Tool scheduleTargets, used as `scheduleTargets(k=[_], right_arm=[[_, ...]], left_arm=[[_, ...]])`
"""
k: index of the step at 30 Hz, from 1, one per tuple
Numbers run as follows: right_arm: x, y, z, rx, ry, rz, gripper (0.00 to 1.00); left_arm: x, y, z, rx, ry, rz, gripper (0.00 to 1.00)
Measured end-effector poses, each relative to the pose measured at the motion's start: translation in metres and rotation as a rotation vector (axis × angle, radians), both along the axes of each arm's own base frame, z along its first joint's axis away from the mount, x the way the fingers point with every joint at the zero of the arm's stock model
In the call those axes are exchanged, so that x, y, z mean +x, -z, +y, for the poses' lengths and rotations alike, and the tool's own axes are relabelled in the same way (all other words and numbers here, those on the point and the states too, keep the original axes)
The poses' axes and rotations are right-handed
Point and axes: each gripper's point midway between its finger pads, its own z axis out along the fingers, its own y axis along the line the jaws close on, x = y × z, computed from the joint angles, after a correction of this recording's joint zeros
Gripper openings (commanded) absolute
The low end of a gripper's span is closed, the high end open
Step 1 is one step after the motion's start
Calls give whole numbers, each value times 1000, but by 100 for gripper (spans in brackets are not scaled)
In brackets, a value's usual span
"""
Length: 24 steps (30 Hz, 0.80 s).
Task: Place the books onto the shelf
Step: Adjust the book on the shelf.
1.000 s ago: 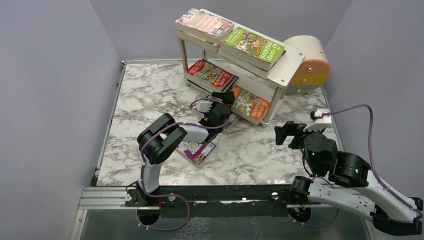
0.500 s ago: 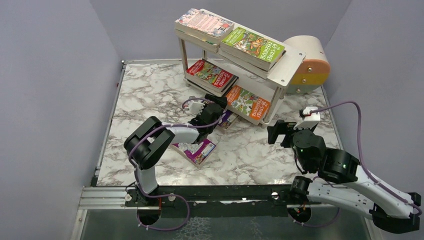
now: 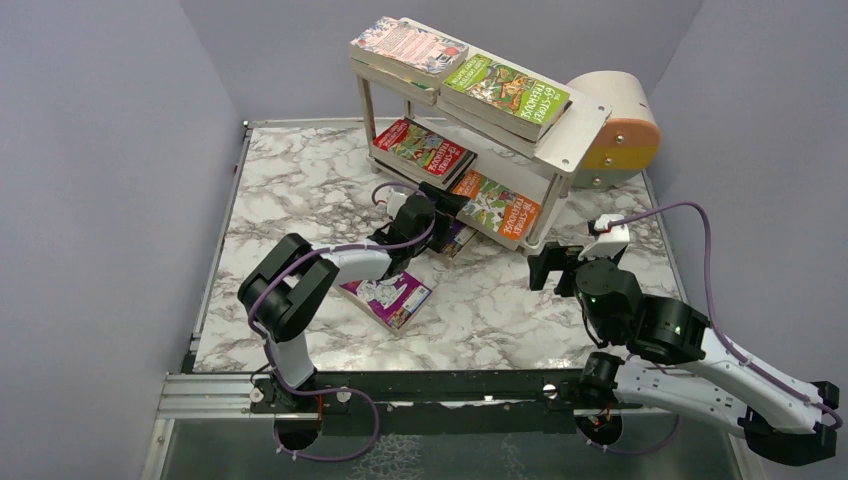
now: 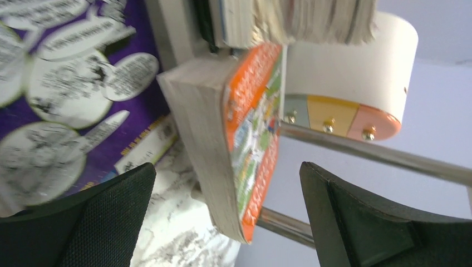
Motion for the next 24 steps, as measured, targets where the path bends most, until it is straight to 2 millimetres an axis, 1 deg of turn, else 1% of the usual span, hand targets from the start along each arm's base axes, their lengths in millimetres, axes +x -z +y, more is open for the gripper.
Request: scheduleTargets(k=[5,8,11,16,20,24], right_arm=[[0,0,0,8,1,2,98],[-1,0,0,16,2,1,98],[-1,-2,-1,29,5,-1,98],[-3,-3,-3,45,8,-4,98],[-4,-4,-4,58,10,-7,98],[-4,-6,-5,68,11,-9,98]], left_arm=[[-2,-19,-21,-49,74,-14,99],[-1,-25,-31,-63,104,-23,99],[-3,-26,-41,-65,130,-28,99],[-8,-23,-54,-61,158,-26,99],[-11,-18,-59,-55,170,-20,99],[-10,-20,-65,-57,176,-24,99]])
